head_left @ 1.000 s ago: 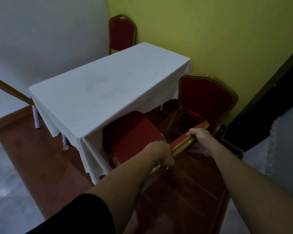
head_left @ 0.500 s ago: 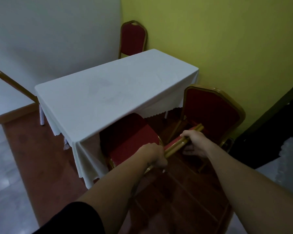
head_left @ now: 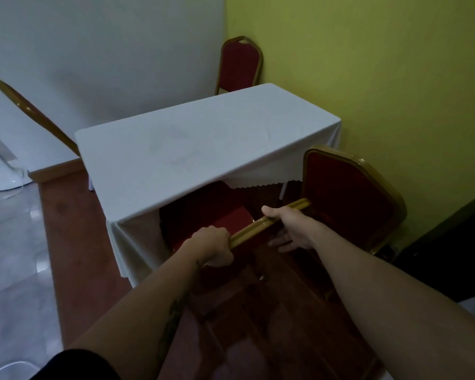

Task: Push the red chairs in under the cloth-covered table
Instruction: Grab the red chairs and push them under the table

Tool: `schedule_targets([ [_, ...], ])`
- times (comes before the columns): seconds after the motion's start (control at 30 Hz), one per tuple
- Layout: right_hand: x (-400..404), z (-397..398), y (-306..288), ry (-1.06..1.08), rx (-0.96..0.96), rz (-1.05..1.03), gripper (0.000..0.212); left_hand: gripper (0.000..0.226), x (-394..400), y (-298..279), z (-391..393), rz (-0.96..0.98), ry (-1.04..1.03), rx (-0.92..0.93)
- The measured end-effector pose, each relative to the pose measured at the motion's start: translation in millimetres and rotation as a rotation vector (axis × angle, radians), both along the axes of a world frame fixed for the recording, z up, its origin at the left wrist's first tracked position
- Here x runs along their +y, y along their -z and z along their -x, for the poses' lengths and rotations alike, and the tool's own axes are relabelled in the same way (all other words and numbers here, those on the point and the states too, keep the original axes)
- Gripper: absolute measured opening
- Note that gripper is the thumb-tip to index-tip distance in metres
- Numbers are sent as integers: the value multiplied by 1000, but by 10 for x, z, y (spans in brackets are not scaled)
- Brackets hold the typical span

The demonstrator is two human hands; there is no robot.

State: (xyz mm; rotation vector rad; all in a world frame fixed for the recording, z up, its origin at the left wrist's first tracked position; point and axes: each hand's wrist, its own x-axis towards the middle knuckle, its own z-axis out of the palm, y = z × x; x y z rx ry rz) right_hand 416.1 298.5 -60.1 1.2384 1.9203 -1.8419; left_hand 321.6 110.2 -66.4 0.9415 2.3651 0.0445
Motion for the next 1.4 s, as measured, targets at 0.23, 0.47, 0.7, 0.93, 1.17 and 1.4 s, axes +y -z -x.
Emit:
schedule_targets([
  [0.23,61,109,76,2,4,-31,69,42,30,3,67,-5,-21,6],
  [0.47,130,218,97,4,13,-34,73,48,11,20,232,-51,-48,-64],
  [0.7,19,225,106,116,-2,-31,66,48,-10,52,259,-44,7,-107],
  [0.93,-164,261,23,193,-60,-147,62,69,-57,-83,441,11,119,-207],
  [1.17,-299,219,-109,156,-100,-233,52,63,147,-436,681,-153,279,-209],
  [1.4,32,-123,-287,126,-166,-359,61,39,621,-726,721,-265,416,-184],
])
